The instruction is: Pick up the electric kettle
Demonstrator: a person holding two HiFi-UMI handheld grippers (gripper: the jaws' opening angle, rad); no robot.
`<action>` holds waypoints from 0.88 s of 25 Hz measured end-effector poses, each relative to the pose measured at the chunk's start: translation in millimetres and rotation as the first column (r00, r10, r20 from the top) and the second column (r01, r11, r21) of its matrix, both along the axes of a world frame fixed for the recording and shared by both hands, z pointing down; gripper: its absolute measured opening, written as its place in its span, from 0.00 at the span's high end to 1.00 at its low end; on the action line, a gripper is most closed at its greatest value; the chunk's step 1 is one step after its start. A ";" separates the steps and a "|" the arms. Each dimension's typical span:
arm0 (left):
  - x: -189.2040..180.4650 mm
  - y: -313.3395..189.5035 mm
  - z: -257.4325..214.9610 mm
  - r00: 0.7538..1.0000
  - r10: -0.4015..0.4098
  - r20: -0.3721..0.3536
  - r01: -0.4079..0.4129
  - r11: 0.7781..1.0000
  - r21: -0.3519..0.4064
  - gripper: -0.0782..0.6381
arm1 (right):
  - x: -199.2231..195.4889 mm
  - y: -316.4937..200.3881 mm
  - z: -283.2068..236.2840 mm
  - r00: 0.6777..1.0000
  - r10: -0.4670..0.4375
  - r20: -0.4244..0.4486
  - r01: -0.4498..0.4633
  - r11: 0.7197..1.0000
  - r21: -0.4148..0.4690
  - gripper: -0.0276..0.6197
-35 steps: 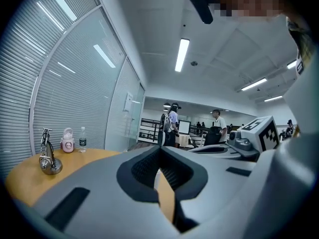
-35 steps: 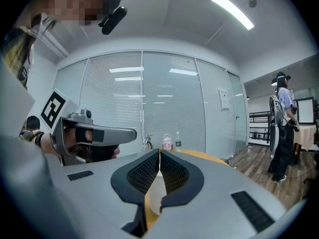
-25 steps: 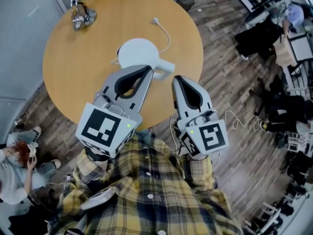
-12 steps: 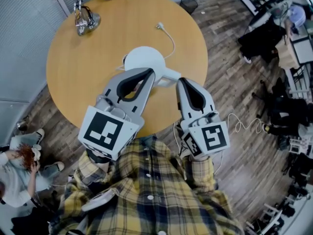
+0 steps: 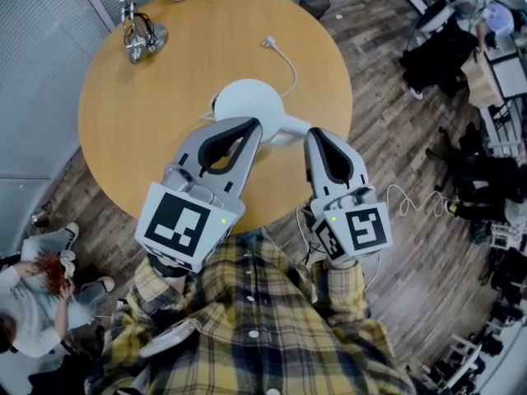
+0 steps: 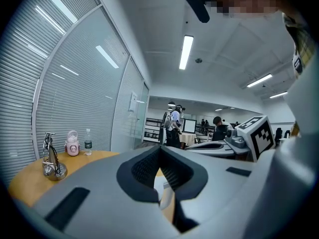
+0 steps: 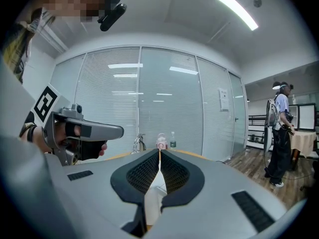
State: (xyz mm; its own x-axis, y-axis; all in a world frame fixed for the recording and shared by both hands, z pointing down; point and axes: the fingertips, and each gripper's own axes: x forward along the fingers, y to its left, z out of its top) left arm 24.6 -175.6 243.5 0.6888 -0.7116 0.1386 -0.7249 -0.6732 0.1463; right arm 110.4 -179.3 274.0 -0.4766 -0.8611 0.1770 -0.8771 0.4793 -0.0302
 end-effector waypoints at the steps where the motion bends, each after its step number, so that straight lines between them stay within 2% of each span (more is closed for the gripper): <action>1: -1.3 -0.3 0.1 1.000 -0.001 0.000 0.001 1.000 -0.002 0.89 | 0.4 -0.8 -0.4 1.000 0.005 -0.003 -0.005 1.000 0.000 0.91; 6: -4.8 0.1 7.7 1.000 -0.004 0.000 0.004 1.000 -0.021 0.89 | 2.5 -1.7 5.3 0.999 0.022 -0.026 -0.022 1.000 -0.012 0.91; 19: -11.4 -13.1 33.5 0.999 -0.041 0.001 0.041 0.997 -0.072 0.89 | 14.2 -14.3 38.9 0.999 0.049 0.003 -0.049 0.996 -0.075 0.90; 20: -12.7 -14.4 35.1 0.999 -0.045 0.002 0.045 0.996 -0.078 0.89 | 14.9 -15.2 41.0 0.999 0.050 0.005 -0.049 0.996 -0.079 0.88; 22: -14.3 -16.9 38.5 0.999 -0.054 0.000 0.054 0.995 -0.084 0.89 | 17.3 -17.3 47.0 0.999 0.049 0.009 -0.048 0.995 -0.090 0.80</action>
